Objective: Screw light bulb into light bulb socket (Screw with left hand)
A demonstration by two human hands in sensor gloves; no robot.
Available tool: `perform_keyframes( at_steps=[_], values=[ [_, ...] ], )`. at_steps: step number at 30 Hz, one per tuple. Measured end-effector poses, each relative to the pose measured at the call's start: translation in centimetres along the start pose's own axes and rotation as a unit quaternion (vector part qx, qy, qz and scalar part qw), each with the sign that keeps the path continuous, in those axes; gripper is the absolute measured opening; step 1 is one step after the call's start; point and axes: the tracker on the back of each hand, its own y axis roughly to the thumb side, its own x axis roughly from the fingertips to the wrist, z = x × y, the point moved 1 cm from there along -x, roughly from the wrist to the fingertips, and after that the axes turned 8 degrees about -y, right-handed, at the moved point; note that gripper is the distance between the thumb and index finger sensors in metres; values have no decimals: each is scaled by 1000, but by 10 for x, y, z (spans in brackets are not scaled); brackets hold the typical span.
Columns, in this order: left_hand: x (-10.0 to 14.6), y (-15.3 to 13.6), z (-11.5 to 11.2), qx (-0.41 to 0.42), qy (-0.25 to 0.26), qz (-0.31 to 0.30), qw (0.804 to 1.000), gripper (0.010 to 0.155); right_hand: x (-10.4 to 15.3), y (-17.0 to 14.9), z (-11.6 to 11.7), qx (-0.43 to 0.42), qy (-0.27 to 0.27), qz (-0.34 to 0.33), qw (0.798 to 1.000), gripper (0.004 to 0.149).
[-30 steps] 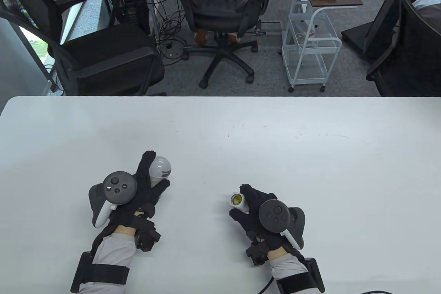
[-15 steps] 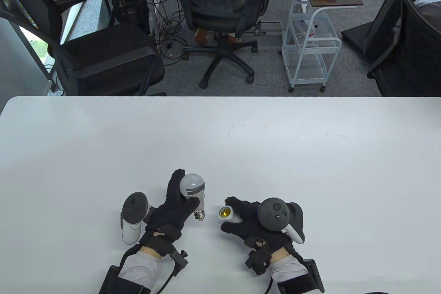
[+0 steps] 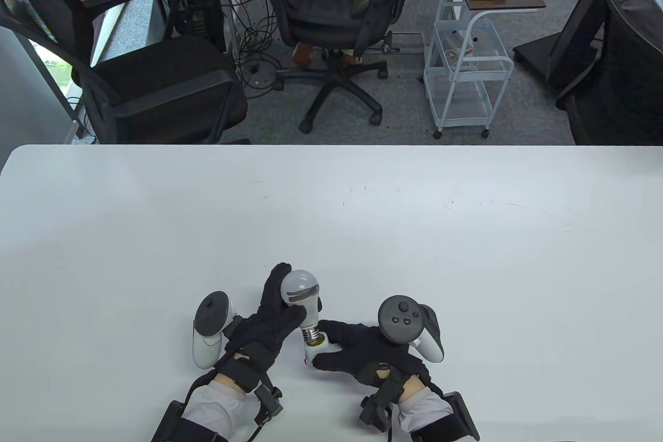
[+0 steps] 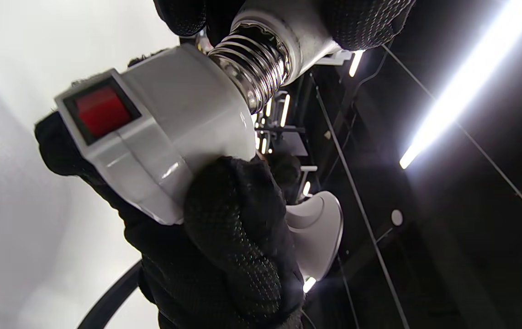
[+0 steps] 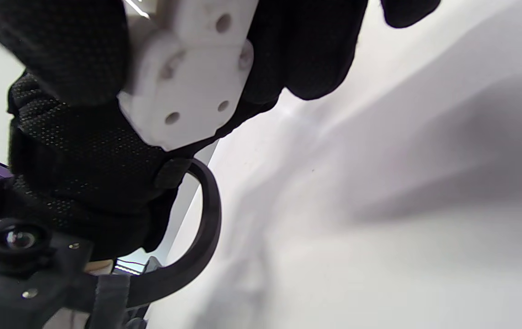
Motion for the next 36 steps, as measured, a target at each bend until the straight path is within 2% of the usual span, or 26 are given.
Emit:
perform_keyframes(
  at_steps=[5,12,14,17,22,27,32,35,36],
  values=[
    [-3,0,-6,-3,-26,-4,1000,84,0,-2,-1,-34,1,0,999,65],
    [-4,-5,-5,54,-60,-20,996,85,-1,-4,-2,-56,9,-6,998,64],
    [-2,-6,-3,72,-75,-29,994,91,-1,-5,-2,-66,12,-5,998,64],
    [2,-6,3,80,-56,-29,995,91,0,-5,-1,-38,10,1,999,64],
    [8,0,11,35,-9,-9,999,86,-2,-2,4,-1,23,6,1000,64],
    [8,3,12,4,9,10,1000,82,-1,-2,5,13,33,6,999,64],
    [6,2,10,65,-38,-39,996,75,-3,-8,3,-22,47,7,999,63],
    [6,0,9,85,-52,-41,994,72,-3,-8,1,-20,33,10,999,63],
    [6,-1,9,76,-50,-40,995,77,-3,-7,0,-15,32,8,999,63]
  ],
)
